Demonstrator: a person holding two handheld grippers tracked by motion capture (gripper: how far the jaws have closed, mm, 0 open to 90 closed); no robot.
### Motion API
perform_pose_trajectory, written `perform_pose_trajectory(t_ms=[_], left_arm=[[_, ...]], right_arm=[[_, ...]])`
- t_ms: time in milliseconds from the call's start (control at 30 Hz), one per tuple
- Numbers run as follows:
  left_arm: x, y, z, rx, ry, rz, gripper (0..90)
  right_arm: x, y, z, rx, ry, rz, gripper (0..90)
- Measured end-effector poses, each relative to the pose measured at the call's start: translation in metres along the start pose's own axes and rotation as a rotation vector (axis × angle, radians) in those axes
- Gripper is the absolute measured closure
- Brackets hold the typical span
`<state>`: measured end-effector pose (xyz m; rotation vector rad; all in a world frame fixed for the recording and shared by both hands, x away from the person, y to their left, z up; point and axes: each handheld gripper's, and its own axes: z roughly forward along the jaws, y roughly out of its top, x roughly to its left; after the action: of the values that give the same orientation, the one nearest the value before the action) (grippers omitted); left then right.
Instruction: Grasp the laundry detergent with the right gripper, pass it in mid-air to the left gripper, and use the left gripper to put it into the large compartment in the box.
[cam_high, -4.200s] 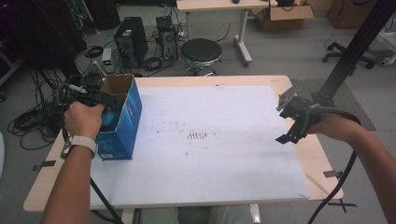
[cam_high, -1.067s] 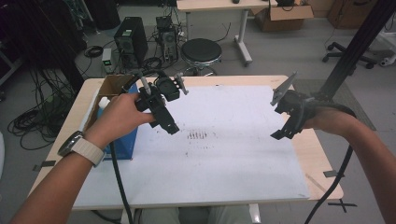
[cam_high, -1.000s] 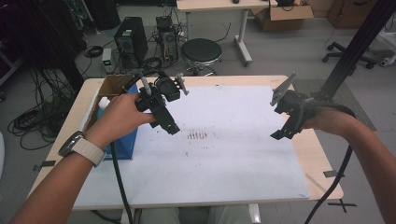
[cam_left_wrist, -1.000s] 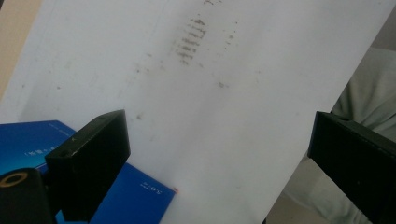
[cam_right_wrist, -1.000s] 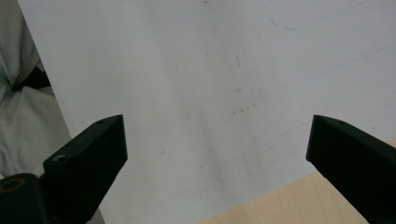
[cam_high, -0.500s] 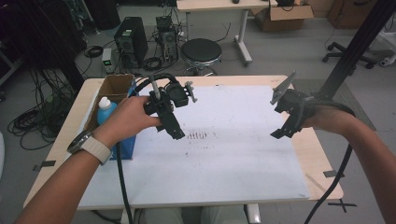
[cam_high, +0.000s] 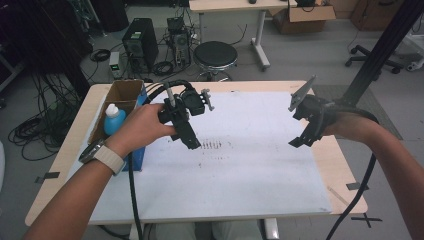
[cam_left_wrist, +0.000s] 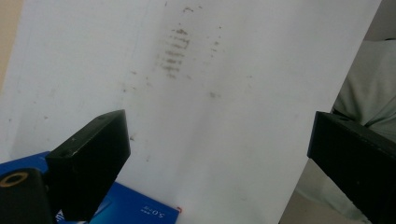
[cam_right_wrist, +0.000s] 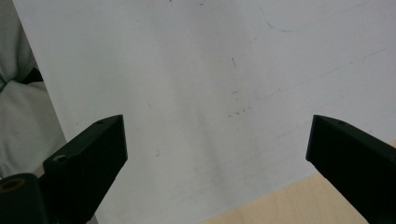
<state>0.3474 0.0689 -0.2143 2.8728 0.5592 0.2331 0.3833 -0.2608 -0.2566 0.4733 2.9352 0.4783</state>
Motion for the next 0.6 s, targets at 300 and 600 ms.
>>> perform_pose_trajectory(t_ms=[300, 600], left_arm=[[0.0008, -0.0008, 0.0001, 0.003, 0.000, -0.007, 6.4], [0.0000, -0.0008, 0.0003, 0.004, 0.001, -0.008, 6.4]], right_arm=[[0.0024, -0.0001, 0.0006, 0.004, -0.002, -0.003, 5.2], [0.0034, 0.0005, -0.0005, 0.002, -0.004, -0.003, 5.2]])
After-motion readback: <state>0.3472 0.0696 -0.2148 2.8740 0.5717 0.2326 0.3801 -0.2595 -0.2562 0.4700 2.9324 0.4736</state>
